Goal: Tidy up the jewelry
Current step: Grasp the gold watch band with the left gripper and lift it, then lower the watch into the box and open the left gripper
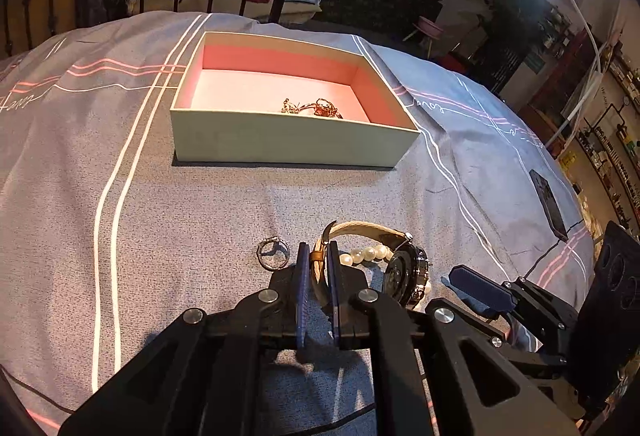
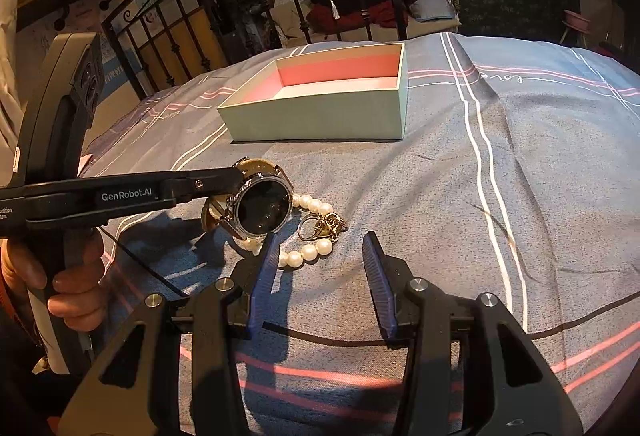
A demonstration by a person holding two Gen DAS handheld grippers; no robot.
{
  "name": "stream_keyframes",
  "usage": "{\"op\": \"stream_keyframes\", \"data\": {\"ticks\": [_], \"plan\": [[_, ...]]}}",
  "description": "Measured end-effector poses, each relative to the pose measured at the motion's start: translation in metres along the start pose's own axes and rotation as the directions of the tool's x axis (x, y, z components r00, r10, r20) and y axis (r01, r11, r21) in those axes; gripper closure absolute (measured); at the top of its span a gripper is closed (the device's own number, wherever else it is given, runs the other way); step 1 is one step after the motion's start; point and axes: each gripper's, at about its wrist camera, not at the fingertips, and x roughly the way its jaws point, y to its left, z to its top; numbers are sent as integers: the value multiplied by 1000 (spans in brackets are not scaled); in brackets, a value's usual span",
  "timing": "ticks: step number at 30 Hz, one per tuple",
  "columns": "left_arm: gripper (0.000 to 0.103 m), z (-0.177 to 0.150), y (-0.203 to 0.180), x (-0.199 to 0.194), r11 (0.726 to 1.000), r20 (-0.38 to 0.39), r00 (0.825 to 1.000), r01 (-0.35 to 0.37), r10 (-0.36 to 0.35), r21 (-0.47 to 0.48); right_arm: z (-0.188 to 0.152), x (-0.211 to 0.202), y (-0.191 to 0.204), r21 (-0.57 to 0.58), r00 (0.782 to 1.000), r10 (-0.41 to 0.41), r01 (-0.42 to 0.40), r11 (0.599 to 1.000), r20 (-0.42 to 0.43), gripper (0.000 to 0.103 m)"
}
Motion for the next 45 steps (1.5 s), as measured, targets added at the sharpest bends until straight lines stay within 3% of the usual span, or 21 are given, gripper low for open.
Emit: {"op": "stream_keyframes", "data": {"ticks": [7, 8, 9, 12, 17, 30, 45], "plan": [[95, 16, 2, -19, 1000, 54, 998, -11, 11, -12, 11, 1, 5, -36, 1000, 13, -13, 999, 0, 59], [95, 20, 3, -20, 1000, 59, 998, -12, 13, -15, 15, 4, 7, -47, 1000, 10, -11, 999, -5, 67], [95, 23, 3, -21, 1000, 63, 998, -15, 16, -17, 19, 6, 8, -57, 1000, 15, -15, 998, -10, 91], [95, 32, 5, -22, 999, 75, 997, -23, 25, -33, 34, 14, 14, -92, 1000, 23, -24, 995, -11, 101], [95, 52, 7, -25, 999, 107, 994, -33, 37, -34, 70, 20, 19, -118, 999, 19, -14, 993, 39, 101], [94, 131, 15, 22, 989, 93, 985, -142, 145, -42, 157, 82, 0, -109, 998, -58, 58, 992, 2, 101], [94, 150, 32, 76, 974, -17, 974, -225, 225, -29, 167, 134, -10, -112, 993, -78, 67, 991, -93, 101]]}}
